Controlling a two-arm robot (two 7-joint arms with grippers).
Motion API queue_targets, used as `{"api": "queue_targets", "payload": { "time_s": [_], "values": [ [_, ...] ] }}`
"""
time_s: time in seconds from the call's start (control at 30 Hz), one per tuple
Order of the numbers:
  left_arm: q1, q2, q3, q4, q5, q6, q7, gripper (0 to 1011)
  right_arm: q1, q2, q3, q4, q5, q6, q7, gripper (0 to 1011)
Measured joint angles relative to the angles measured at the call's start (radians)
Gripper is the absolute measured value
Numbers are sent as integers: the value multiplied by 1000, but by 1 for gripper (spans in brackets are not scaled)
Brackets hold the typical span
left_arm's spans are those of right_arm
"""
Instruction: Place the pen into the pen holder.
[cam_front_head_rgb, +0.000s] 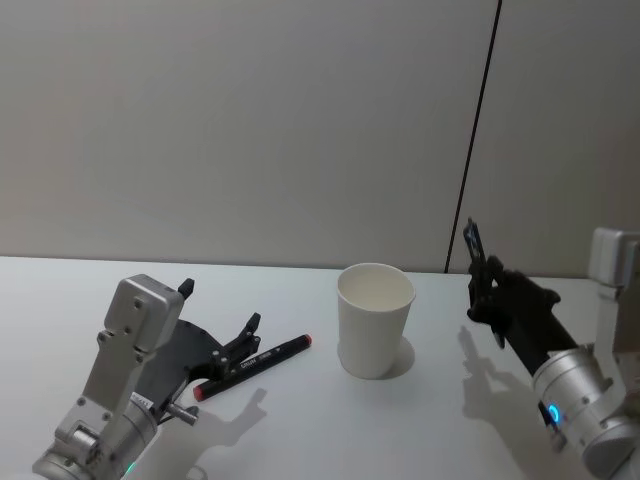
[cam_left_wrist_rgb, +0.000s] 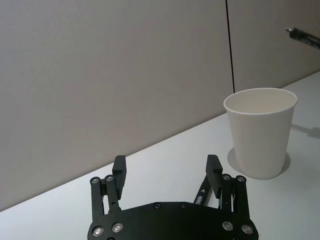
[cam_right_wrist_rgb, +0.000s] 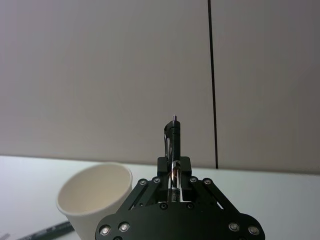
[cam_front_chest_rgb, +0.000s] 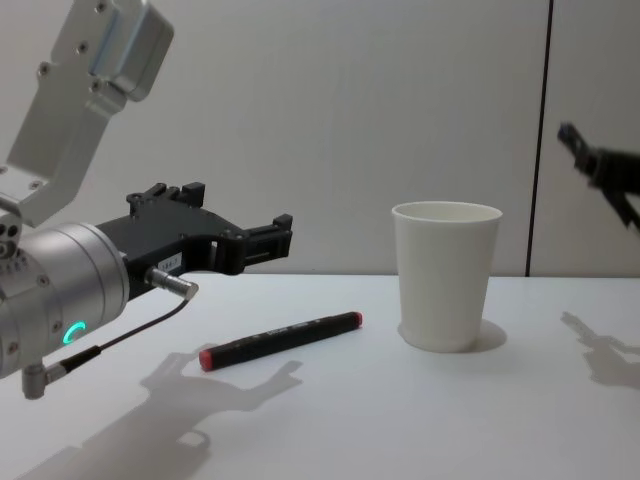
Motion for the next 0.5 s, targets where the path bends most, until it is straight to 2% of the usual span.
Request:
{"api": "queue_targets", "payload": {
  "time_s": [0.1, 0.3, 0.33, 0.5],
  "values": [
    [0, 0, 0, 0, 0, 0, 0, 1003, 12, 3, 6, 9, 13, -30, 24, 145],
    [0, 0, 0, 0, 0, 0, 0, 1004, 62, 13, 18, 56, 70, -120, 121, 145],
    [0, 0, 0, 0, 0, 0, 0, 1003, 62, 13, 18, 56, 70, -120, 121, 145],
    [0, 0, 0, 0, 0, 0, 0, 1003, 104, 19, 21, 99, 120, -166, 200, 145]
  ]
}}
